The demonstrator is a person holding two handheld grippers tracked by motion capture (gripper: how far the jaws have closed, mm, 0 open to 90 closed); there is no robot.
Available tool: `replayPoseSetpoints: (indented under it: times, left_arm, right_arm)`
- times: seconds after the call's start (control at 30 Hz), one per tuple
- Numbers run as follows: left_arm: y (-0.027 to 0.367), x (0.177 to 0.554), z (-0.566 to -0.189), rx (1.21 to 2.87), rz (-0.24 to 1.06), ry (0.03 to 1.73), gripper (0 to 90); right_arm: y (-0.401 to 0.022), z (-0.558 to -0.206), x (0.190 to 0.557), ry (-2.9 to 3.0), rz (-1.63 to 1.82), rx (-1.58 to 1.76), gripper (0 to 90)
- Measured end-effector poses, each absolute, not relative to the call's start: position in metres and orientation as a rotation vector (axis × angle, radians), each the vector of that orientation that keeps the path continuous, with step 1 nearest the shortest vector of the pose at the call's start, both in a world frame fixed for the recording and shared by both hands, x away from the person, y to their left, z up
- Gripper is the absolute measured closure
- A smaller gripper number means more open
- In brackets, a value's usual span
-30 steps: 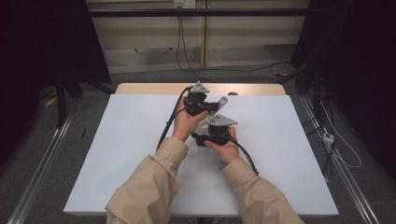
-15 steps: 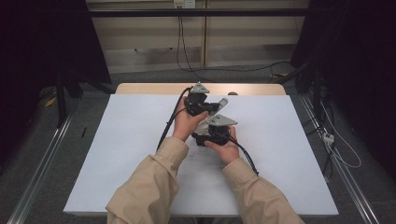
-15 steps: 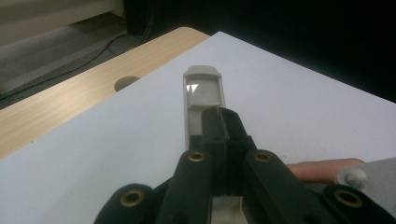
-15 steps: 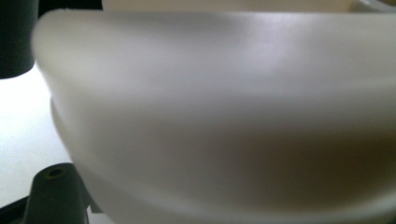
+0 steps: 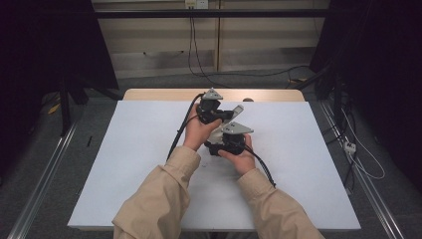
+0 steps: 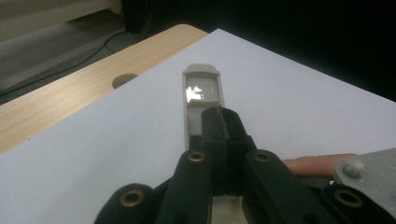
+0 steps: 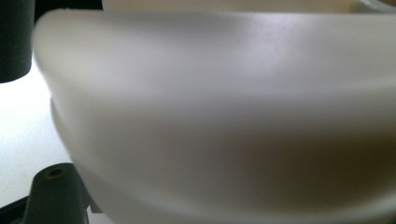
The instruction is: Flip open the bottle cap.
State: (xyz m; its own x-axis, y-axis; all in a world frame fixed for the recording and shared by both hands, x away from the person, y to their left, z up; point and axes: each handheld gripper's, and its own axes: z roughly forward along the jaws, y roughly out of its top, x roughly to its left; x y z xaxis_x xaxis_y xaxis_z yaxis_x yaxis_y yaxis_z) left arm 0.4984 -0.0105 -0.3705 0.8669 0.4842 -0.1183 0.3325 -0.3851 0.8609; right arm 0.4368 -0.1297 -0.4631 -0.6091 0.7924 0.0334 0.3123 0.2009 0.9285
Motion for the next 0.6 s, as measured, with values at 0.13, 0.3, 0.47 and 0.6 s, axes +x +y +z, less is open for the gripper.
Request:
replayPoseSetpoints:
  times: [0.13,0.3,0.47,0.6]
  left_arm:
    - [-0.0099,0.4982,-0.3704,1.996,0.179,0.605,90.0]
    - [-0.0073,0.4986,-0.3689,1.991,0.169,0.610,90.0]
    - [-0.0057,0.4963,-0.3655,1.976,0.168,0.612,89.9]
    - [-0.0019,0.4949,-0.3612,1.957,0.170,0.626,85.5]
  right_arm:
    - [-0.1293,-0.4630,0.4366,2.026,1.393,1.023,19.0]
    - [-0.1291,-0.4629,0.4365,2.027,1.394,1.018,18.8]
    - [-0.1313,-0.4628,0.4368,2.018,1.409,1.032,17.1]
    - [-0.1314,-0.4624,0.4361,2.024,1.398,1.034,14.0]
